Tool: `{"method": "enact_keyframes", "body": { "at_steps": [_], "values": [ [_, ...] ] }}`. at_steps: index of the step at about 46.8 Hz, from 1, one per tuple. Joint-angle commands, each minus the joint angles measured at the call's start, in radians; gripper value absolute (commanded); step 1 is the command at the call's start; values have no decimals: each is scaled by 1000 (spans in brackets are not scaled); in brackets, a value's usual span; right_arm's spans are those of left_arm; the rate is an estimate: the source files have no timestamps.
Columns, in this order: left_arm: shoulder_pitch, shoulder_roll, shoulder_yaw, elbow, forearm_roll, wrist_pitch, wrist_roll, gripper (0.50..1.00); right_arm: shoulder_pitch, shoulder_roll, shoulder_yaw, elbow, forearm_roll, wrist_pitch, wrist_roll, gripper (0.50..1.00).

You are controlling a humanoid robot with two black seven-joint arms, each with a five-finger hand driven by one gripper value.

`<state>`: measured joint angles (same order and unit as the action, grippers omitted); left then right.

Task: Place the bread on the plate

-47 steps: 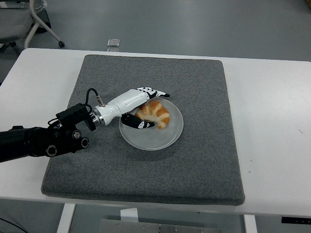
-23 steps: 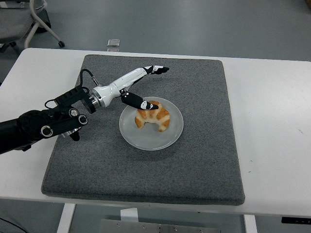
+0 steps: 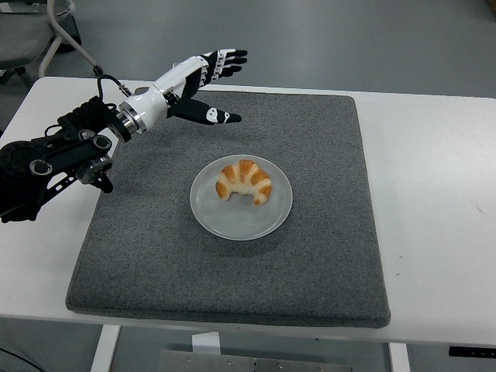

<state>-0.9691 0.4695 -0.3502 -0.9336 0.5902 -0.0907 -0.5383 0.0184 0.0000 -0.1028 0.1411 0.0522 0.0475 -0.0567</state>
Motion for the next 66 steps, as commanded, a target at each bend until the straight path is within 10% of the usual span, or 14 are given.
{"method": "enact_keyframes", "body": {
  "at_steps": [1, 28, 41, 66],
  "values": [
    [-22, 3, -21, 47, -81, -56, 0, 990, 0, 0, 0, 0, 0, 0, 0, 930],
    [-46, 0, -24, 394, -501, -360, 34, 990, 0, 0, 0, 0, 0, 0, -2, 930],
    [-30, -5, -23, 457, -653, -402, 119, 990, 0, 0, 0, 0, 0, 0, -2, 930],
    [27, -8, -24, 457, -810, -425, 119, 990, 0, 0, 0, 0, 0, 0, 0, 930]
  ]
}}
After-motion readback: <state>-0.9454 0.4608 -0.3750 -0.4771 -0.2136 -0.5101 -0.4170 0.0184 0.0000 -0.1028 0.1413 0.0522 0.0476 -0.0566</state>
